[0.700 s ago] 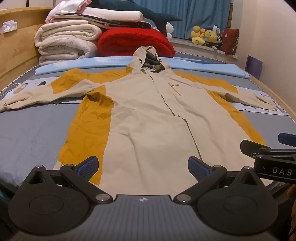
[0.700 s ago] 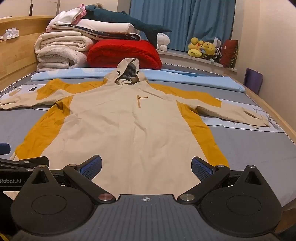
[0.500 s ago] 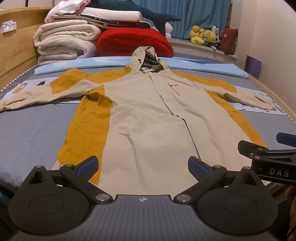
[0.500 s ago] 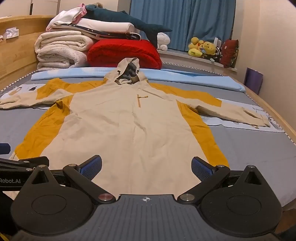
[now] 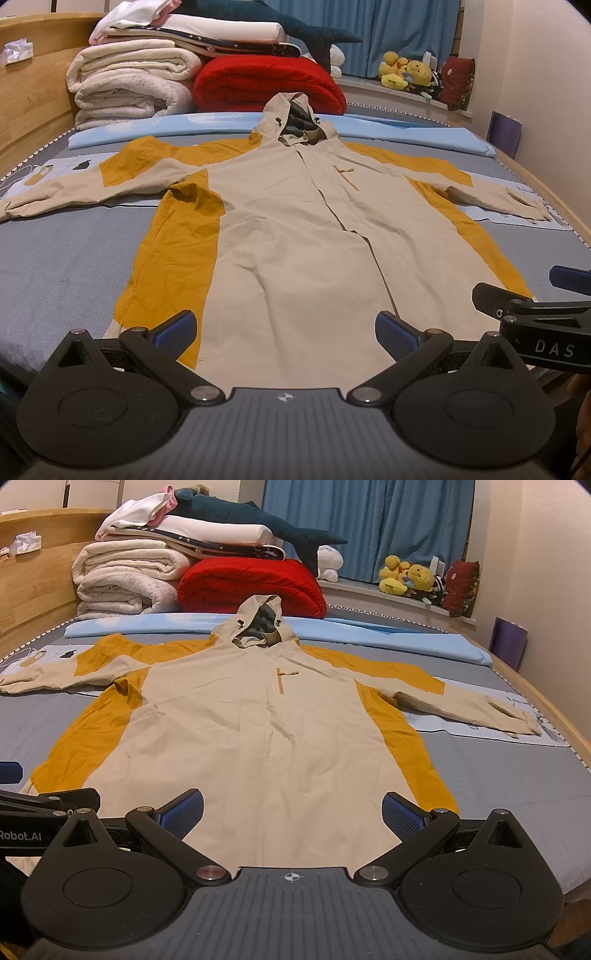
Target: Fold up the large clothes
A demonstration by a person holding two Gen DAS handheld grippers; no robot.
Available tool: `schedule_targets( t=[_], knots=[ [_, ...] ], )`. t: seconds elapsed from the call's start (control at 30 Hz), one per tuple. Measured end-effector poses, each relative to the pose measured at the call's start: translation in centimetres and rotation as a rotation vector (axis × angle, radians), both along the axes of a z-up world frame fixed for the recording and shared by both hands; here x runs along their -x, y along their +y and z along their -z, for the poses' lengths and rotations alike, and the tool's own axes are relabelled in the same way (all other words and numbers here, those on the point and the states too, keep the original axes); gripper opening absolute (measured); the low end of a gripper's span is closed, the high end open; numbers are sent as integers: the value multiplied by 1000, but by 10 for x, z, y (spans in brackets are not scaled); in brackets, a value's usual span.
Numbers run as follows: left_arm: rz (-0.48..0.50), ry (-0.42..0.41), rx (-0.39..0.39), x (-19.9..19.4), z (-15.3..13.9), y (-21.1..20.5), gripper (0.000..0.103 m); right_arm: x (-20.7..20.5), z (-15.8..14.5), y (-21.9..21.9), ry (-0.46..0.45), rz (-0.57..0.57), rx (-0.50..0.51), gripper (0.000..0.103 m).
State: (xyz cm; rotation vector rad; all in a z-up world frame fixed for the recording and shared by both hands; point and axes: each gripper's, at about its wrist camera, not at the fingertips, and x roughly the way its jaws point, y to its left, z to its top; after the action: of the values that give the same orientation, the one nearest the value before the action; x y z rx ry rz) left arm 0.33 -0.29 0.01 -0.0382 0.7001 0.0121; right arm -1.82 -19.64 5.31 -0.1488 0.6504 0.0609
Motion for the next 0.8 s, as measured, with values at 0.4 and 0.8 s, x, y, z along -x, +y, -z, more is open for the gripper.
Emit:
schedule_targets(
  t=[0.4,0.8],
  knots=[
    [-1,0,1,0,0,0,103,0,0,1,1,0,1,102],
    [15,27,-79,-15,3,13,96,-10,-4,-12,-25,49,-31,94]
  ],
)
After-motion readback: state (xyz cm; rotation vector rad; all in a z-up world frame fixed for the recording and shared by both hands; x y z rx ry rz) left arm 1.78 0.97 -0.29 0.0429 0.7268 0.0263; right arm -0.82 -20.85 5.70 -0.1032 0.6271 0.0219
